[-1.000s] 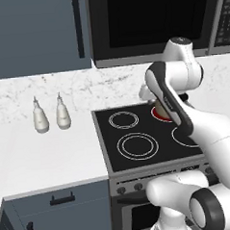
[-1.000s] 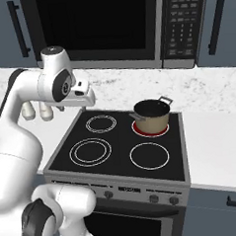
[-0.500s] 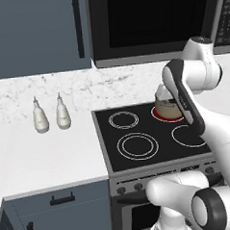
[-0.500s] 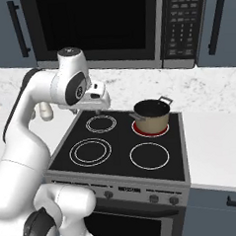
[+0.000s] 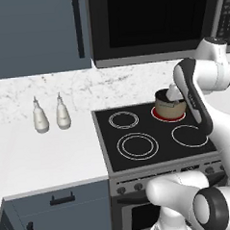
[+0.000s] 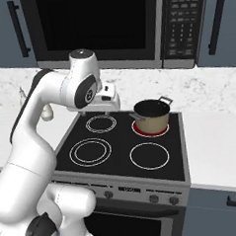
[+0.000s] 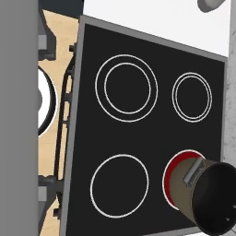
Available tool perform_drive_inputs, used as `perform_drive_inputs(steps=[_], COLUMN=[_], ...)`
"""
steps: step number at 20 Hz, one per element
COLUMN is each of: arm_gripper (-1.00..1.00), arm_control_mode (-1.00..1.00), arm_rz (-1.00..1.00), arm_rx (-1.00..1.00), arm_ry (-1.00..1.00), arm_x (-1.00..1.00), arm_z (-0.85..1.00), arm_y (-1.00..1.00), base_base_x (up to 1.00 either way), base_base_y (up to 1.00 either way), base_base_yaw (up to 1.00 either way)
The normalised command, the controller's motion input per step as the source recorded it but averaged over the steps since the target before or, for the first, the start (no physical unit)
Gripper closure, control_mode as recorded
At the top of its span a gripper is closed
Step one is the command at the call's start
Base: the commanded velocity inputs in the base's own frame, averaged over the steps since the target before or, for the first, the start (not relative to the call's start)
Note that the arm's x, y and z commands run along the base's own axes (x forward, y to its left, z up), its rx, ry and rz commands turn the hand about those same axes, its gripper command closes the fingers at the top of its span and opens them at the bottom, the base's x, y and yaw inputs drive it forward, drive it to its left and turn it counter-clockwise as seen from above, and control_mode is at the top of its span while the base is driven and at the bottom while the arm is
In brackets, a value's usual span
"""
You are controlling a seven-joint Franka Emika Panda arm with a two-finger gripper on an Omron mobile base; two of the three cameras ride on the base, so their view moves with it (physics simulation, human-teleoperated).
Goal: Turn off the rear right burner of the stove.
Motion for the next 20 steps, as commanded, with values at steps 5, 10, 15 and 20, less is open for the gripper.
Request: perform_drive_inputs(steps=[5,10,15,20], arm_gripper=[-1.00,-1.00,-1.00,-1.00], arm_control_mode=[-1.00,-1.00,-1.00,1.00], arm_rz=[0.00,0.00,0.00,0.00], arm_rx=[0.00,0.00,0.00,0.00], arm_ry=[0.00,0.00,0.00,0.00], arm_x=[0.00,0.00,-0.02,-0.04], arm_z=[0.00,0.00,0.00,0.00], arm_y=[0.00,0.00,0.00,-0.04], base_base_x=[0.00,0.00,0.00,-0.11], base_base_y=[0.00,0.00,0.00,-0.26], base_base_yaw=[0.00,0.00,0.00,0.00])
